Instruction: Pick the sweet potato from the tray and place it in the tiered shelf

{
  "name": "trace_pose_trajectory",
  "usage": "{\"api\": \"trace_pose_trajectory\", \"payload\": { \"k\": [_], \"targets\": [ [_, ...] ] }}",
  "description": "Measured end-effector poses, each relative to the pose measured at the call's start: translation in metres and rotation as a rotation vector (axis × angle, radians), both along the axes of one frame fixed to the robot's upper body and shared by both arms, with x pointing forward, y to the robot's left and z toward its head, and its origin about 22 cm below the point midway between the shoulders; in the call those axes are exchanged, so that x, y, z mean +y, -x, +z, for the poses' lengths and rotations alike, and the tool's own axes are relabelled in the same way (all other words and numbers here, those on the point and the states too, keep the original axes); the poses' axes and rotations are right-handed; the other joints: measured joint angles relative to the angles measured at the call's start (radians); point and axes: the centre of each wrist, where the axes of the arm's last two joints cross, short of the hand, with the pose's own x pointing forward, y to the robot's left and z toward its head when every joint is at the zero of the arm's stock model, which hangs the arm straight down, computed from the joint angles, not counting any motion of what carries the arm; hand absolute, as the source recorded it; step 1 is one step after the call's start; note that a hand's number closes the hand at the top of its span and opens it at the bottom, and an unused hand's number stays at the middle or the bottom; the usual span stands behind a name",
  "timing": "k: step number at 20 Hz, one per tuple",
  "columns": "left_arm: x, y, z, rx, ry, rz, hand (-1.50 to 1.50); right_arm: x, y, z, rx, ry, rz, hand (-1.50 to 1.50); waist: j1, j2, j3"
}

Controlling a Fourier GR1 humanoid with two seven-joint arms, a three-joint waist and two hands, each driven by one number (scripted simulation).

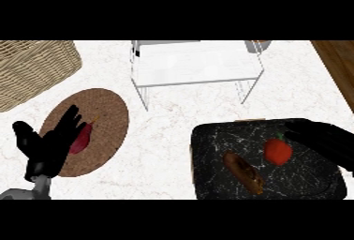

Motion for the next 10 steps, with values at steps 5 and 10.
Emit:
{"api": "trace_pose_trajectory", "payload": {
  "k": [5, 10],
  "targets": [
    [-0.004, -0.004, 0.0, -0.004, -0.004, -0.017, 0.0, 0.037, 0.025, 0.001, -0.03, 0.081, -0.089, -1.5, 0.013, 0.003, -0.001],
    [-0.007, -0.007, -0.002, -0.015, -0.001, -0.03, 0.0, 0.062, 0.032, -0.012, -0.047, 0.139, -0.189, -1.5, 0.024, 0.005, -0.001]
  ]
}}
